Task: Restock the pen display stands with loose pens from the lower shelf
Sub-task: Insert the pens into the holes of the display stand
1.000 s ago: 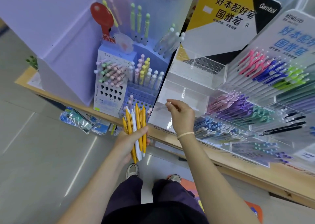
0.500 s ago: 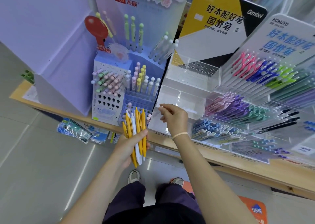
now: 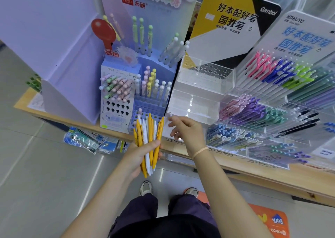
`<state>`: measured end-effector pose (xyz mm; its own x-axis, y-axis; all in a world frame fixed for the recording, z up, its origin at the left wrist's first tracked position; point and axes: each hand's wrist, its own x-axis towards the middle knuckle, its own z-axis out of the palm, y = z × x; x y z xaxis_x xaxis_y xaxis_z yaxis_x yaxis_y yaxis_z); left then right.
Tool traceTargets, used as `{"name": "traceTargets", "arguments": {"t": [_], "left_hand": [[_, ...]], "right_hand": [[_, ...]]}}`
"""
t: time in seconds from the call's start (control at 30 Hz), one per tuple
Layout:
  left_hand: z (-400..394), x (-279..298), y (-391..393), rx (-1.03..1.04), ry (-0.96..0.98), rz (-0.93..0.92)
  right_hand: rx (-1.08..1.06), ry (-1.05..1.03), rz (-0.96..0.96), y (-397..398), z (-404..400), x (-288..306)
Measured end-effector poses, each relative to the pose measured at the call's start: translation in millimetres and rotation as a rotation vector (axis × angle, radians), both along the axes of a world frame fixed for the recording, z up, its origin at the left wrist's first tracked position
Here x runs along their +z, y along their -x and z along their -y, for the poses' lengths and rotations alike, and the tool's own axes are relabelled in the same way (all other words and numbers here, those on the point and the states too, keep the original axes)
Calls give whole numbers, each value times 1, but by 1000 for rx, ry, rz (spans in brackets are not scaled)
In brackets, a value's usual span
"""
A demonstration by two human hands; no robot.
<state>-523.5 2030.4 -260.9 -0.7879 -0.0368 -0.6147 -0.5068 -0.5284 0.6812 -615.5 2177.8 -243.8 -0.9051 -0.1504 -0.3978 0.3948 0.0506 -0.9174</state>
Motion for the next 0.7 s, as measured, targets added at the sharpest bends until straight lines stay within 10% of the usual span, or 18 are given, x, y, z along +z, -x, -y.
{"name": "traceTargets", "arguments": {"t": [0.43,0.7], "left_hand": [[-20,1,8,-50,97,7],[-25,28,30,17,151,43]], "right_hand": [[107,157,156,-14,-23,8],[-84,73,-166,9,-33,48]]}}
